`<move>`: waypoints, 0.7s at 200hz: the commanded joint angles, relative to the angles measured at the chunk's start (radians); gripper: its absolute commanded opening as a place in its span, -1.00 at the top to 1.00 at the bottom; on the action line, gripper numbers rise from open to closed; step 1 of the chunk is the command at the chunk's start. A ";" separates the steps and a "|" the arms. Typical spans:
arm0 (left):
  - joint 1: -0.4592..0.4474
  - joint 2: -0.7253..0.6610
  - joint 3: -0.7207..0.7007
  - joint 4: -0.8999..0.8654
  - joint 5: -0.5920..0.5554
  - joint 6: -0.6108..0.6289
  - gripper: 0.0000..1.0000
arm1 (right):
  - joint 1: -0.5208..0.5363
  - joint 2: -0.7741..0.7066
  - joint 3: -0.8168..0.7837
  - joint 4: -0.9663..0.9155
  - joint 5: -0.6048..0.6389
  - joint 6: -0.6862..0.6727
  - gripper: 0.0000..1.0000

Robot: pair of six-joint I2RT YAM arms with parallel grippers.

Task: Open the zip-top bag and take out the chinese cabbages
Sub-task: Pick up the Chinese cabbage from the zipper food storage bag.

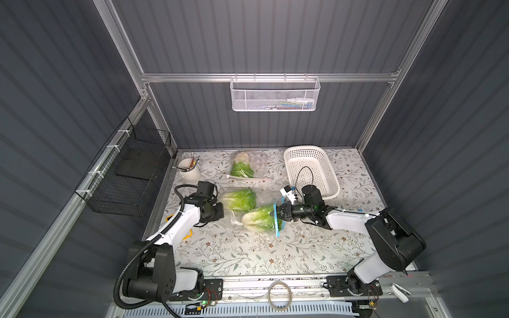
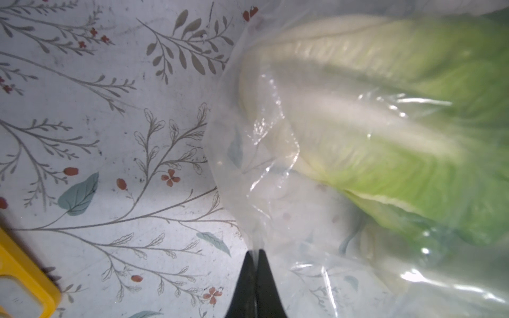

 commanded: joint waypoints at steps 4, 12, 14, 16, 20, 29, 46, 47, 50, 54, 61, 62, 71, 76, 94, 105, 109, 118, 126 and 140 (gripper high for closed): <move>0.006 -0.023 0.003 -0.027 -0.024 -0.014 1.00 | -0.011 -0.030 -0.014 -0.008 0.004 -0.026 1.00; 0.005 -0.023 0.003 -0.026 -0.025 -0.014 1.00 | -0.014 -0.038 -0.017 -0.011 0.008 -0.027 1.00; 0.005 -0.024 0.003 -0.026 -0.025 -0.014 1.00 | -0.014 -0.040 -0.016 -0.012 0.009 -0.028 1.00; 0.005 -0.024 0.003 -0.026 -0.026 -0.013 1.00 | -0.014 -0.042 -0.017 -0.013 0.010 -0.029 1.00; 0.006 -0.024 0.003 -0.027 -0.027 -0.014 1.00 | -0.016 -0.046 -0.018 -0.015 0.012 -0.030 1.00; 0.006 -0.025 0.003 -0.026 -0.028 -0.014 1.00 | -0.019 -0.057 -0.021 -0.023 0.017 -0.035 1.00; 0.006 -0.024 0.003 -0.029 -0.031 -0.015 1.00 | -0.022 -0.079 -0.023 -0.050 0.030 -0.053 1.00; 0.005 -0.024 0.003 -0.028 -0.030 -0.014 1.00 | -0.023 -0.081 -0.023 -0.052 0.031 -0.054 1.00; 0.006 -0.024 0.003 -0.029 -0.031 -0.014 1.00 | -0.023 -0.085 -0.023 -0.058 0.034 -0.058 1.00; 0.006 -0.024 0.003 -0.028 -0.033 -0.014 1.00 | -0.025 -0.091 -0.022 -0.066 0.036 -0.062 1.00; 0.004 -0.023 0.003 -0.028 -0.034 -0.014 1.00 | -0.026 -0.102 -0.024 -0.078 0.043 -0.069 1.00; 0.005 -0.024 0.003 -0.029 -0.034 -0.014 1.00 | -0.027 -0.104 -0.024 -0.080 0.044 -0.070 1.00; 0.006 -0.024 0.003 -0.029 -0.035 -0.014 1.00 | -0.029 -0.118 -0.027 -0.094 0.050 -0.079 1.00; 0.005 -0.023 0.003 -0.030 -0.036 -0.014 1.00 | -0.030 -0.125 -0.026 -0.103 0.055 -0.083 1.00; 0.005 -0.022 0.004 -0.030 -0.037 -0.015 1.00 | -0.034 -0.151 -0.028 -0.133 0.066 -0.102 1.00; 0.006 -0.022 0.004 -0.031 -0.039 -0.015 1.00 | -0.038 -0.164 -0.029 -0.150 0.073 -0.111 1.00; 0.006 -0.022 0.003 -0.031 -0.040 -0.015 1.00 | -0.040 -0.170 -0.030 -0.154 0.075 -0.113 1.00; 0.005 -0.022 0.004 -0.031 -0.040 -0.015 1.00 | -0.044 -0.180 -0.034 -0.159 0.077 -0.114 1.00; 0.005 -0.022 0.004 -0.032 -0.042 -0.016 1.00 | -0.047 -0.189 -0.037 -0.160 0.079 -0.115 1.00; 0.006 -0.021 0.004 -0.032 -0.042 -0.015 1.00 | -0.050 -0.200 -0.040 -0.161 0.079 -0.114 1.00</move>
